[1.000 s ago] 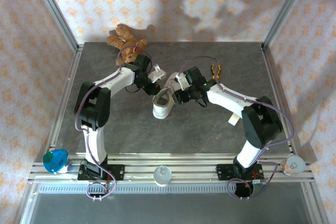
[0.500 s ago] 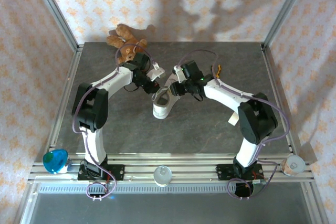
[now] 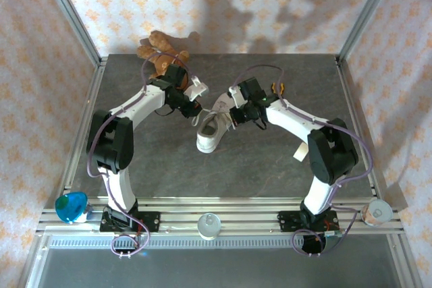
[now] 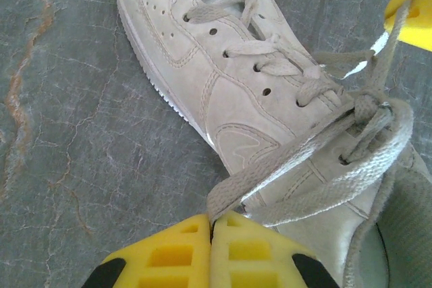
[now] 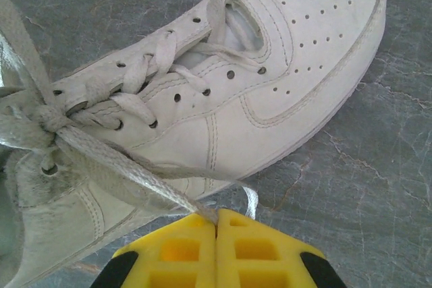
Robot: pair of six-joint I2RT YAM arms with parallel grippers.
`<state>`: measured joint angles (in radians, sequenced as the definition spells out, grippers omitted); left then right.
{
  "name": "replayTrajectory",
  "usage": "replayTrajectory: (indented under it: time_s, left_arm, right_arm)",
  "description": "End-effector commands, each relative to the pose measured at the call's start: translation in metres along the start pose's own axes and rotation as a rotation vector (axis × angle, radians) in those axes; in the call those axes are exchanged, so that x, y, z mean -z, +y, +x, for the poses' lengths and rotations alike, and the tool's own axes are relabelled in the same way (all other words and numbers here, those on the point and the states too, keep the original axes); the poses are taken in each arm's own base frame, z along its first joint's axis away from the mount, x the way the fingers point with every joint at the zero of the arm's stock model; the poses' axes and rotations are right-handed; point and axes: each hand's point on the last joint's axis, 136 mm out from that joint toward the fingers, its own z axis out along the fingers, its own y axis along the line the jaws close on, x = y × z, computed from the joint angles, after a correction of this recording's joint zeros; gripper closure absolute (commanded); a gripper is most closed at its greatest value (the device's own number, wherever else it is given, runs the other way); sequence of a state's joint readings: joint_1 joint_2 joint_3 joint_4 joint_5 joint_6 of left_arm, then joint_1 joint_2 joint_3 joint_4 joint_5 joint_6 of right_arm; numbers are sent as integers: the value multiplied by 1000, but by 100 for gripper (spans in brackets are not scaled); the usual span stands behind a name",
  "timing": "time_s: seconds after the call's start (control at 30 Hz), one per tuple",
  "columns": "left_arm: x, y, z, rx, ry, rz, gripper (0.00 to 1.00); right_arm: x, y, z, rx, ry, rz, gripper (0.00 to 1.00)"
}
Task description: Tie the shoes
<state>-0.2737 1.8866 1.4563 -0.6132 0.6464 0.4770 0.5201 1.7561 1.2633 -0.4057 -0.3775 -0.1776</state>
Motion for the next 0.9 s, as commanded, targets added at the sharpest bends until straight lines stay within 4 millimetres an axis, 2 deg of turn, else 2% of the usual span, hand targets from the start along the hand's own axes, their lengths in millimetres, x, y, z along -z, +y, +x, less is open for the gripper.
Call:
replayTrajectory:
  time_s: [0.0,0.13,0.37,0.4,0.47,0.53,0.57,0.67,0.8,0.87]
  left_arm:
    - [13,5,-1,-26,-4,-30,100]
    - [9,10,2,-28,8,-36,100]
    - [5,24,15,6,28,-41,100]
    - [4,24,16,6,29,-41,100]
    - [5,25,14,0,20,-47,100]
    - [10,26,9,-9,-9,-65,83]
    - [16,27,5,-9,-29,-81,71]
    - [38,34,-10,-3,-113,-126,51]
    - [68,39,-26,27,-218,-150,50]
    - [78,37,-28,29,-247,-153,50]
  right_arm:
    - [17,-1,3,31,-12,10,100]
    - [19,8,9,45,-1,-32,100]
    - [14,8,11,44,14,-26,100]
    - [15,8,10,42,14,-26,95]
    - [19,7,6,32,8,-14,69]
    - [26,5,0,22,-7,8,55]
    - [32,2,-4,13,-23,31,52]
    - [54,-12,-14,-36,-65,106,48]
    - [78,-27,-15,-115,-92,177,47]
    - [83,-29,-11,-147,-85,191,47]
